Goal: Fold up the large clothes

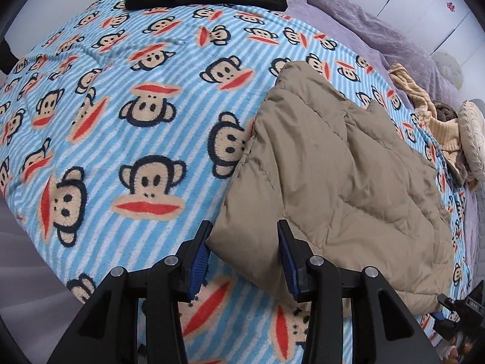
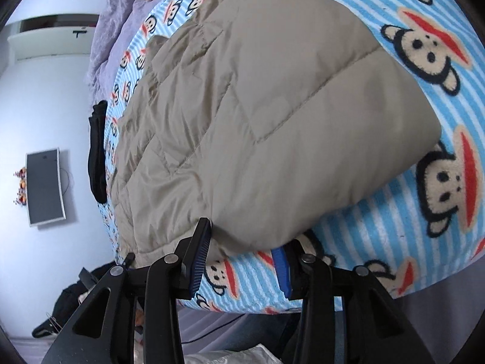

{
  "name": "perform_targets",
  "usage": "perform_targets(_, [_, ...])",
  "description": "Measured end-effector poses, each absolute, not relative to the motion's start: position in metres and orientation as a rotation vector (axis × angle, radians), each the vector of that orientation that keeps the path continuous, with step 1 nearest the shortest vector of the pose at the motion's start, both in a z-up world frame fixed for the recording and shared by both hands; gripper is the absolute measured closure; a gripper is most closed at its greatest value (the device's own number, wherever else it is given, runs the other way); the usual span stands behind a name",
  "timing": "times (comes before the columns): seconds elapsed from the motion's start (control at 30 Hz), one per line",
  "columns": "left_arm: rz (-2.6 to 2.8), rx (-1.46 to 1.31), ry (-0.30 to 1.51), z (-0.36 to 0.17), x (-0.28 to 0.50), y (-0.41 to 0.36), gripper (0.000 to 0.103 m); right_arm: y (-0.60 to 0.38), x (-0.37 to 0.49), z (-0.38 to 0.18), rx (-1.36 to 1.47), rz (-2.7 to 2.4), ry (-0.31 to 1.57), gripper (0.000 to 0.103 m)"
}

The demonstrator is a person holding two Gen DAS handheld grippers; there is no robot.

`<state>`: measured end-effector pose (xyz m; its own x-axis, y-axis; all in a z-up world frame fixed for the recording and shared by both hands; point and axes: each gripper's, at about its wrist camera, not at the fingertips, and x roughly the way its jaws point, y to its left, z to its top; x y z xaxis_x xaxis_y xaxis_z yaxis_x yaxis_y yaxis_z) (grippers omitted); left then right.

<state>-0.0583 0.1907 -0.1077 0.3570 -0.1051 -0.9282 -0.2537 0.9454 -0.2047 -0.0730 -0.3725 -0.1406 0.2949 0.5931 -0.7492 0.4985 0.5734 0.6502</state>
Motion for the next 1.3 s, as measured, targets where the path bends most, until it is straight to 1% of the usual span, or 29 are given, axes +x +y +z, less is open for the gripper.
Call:
perform_targets(0.17, [0.137, -0.247, 1.298, -0.140, -0.045, 0.179, 0.057, -0.349, -0.083, -0.117, 0.899, 0.230, 1.344, 0.059])
perform_targets(0.2, [0.145, -0.240, 1.313, -0.147, -0.044, 0.178, 0.049, -0.348, -0.080, -0.114, 0.865, 0.207, 1.334, 0.059])
perform_targets(0.27, [0.183, -0.187, 1.319, -0.154, -0.042, 0.174, 0.039, -0.347, -0.073, -0.114, 0.848, 0.149, 1.312, 0.059])
perform_targets(0.37, [0.197, -0.140, 1.336, -0.153, -0.038, 0.169, 0.039, -0.358, -0.067, -0.127, 0.850, 0.039, 1.327, 0.059])
perform_targets(0.53, [0.187, -0.124, 1.367, -0.136, -0.038, 0.162, 0.039, -0.371, -0.070, -0.147, 0.860, -0.028, 1.389, 0.059])
perform_targets(0.63, [0.173, -0.101, 1.365, -0.122, -0.042, 0.153, 0.039, -0.370, -0.069, -0.140, 0.867, -0.024, 1.392, 0.059])
perform_targets(0.83, [0.090, -0.117, 1.331, -0.092, -0.058, 0.124, 0.039, -0.364, -0.075, -0.119, 0.841, 0.049, 1.387, 0.048])
perform_targets(0.93, [0.049, -0.090, 1.315, -0.080, -0.065, 0.101, 0.039, -0.358, -0.075, -0.112, 0.822, 0.080, 1.385, 0.047])
perform_targets(0.97, [0.041, -0.080, 1.307, -0.077, -0.068, 0.094, 0.035, -0.357, -0.076, -0.111, 0.817, 0.088, 1.385, 0.046])
perform_targets(1.0, [0.035, -0.072, 1.299, -0.073, -0.070, 0.088, 0.013, -0.357, -0.078, -0.109, 0.813, 0.097, 1.385, 0.045])
perform_targets(1.03, [0.034, -0.066, 1.285, -0.070, -0.072, 0.084, 0.003, -0.356, -0.080, -0.107, 0.808, 0.103, 1.385, 0.041])
perform_targets(1.07, [0.044, -0.056, 1.258, -0.065, -0.077, 0.079, 0.000, -0.356, -0.082, -0.105, 0.802, 0.109, 1.385, 0.040])
perform_targets(1.23, [0.029, -0.035, 1.237, -0.053, -0.087, 0.060, 0.000, -0.353, -0.090, -0.096, 0.754, 0.121, 1.400, 0.040])
perform_targets(1.3, [0.019, -0.043, 1.239, -0.053, -0.086, 0.060, 0.000, -0.351, -0.089, -0.092, 0.732, 0.114, 1.393, 0.038])
